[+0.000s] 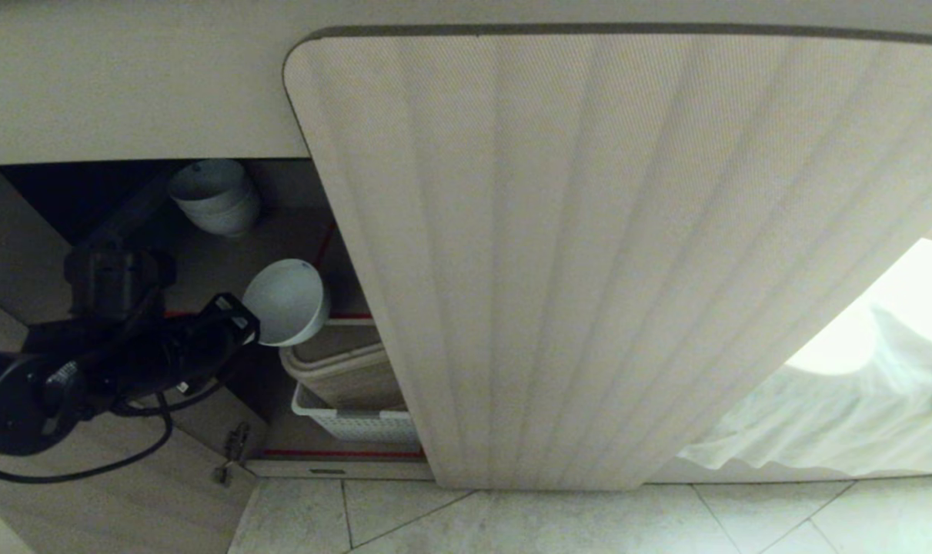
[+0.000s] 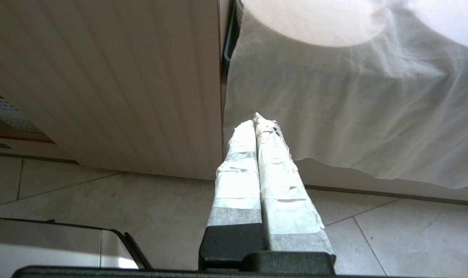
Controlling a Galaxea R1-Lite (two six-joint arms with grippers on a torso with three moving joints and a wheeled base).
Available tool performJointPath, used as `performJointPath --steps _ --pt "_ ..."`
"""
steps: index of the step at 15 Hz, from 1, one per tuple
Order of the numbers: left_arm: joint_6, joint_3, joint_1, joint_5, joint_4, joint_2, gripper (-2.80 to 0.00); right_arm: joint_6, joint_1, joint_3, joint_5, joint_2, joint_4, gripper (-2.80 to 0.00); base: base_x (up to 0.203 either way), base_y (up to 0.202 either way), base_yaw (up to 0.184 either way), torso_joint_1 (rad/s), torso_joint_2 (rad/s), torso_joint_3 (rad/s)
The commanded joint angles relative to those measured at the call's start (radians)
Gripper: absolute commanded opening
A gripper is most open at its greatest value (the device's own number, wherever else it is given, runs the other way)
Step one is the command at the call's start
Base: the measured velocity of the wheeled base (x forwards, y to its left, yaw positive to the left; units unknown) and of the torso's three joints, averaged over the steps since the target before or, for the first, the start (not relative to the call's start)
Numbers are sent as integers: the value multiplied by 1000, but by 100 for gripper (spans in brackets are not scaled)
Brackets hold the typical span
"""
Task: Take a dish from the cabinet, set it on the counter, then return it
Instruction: Place it on the table
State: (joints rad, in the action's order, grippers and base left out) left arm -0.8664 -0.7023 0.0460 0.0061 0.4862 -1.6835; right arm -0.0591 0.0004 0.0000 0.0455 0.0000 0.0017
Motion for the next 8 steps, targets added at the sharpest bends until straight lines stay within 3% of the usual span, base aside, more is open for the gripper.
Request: performJointPath --steps 1,8 --pt "-5 21 0 -5 3 37 -280 -1 0 0 0 0 0 -280 0 0 0 0 0 0" --pt "27 143 54 -29 -14 153 -280 -1 0 0 0 0 0 -280 0 0 0 0 0 0"
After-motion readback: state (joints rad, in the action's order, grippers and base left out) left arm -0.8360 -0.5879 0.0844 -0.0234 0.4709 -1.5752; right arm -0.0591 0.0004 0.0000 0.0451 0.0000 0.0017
